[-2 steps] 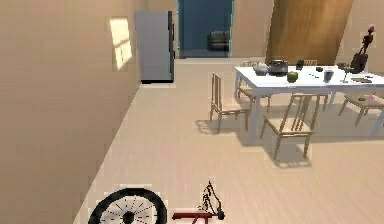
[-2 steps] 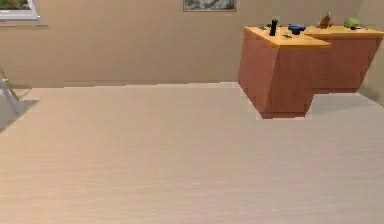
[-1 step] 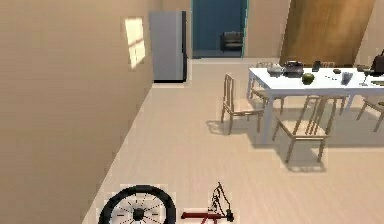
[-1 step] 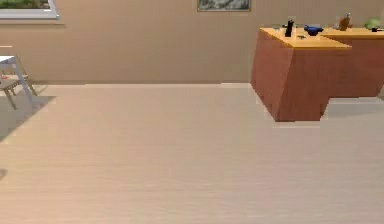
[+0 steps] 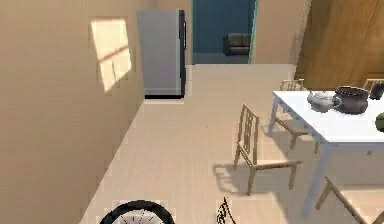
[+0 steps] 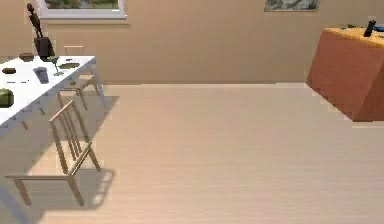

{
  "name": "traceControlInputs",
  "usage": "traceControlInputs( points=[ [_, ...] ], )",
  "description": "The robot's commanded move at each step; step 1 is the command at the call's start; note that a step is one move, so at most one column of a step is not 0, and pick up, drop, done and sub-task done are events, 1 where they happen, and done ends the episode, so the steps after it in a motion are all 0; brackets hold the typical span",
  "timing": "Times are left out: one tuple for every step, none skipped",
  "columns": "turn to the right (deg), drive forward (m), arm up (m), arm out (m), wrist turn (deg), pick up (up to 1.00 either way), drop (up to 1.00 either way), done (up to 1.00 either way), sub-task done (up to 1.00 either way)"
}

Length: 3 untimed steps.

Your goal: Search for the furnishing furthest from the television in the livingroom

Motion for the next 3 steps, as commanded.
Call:
traceControlInputs(
  points=[
    [0.0,1.00,0.00,0.00,0.0,0.00,0.00,0.00,0.00],
    [-3.0,0.00,0.00,0.00,0.0,0.00,0.00,0.00,0.00],
    [0.0,0.15,0.00,0.00,0.0,0.00,0.00,0.00,0.00]
  ],
)
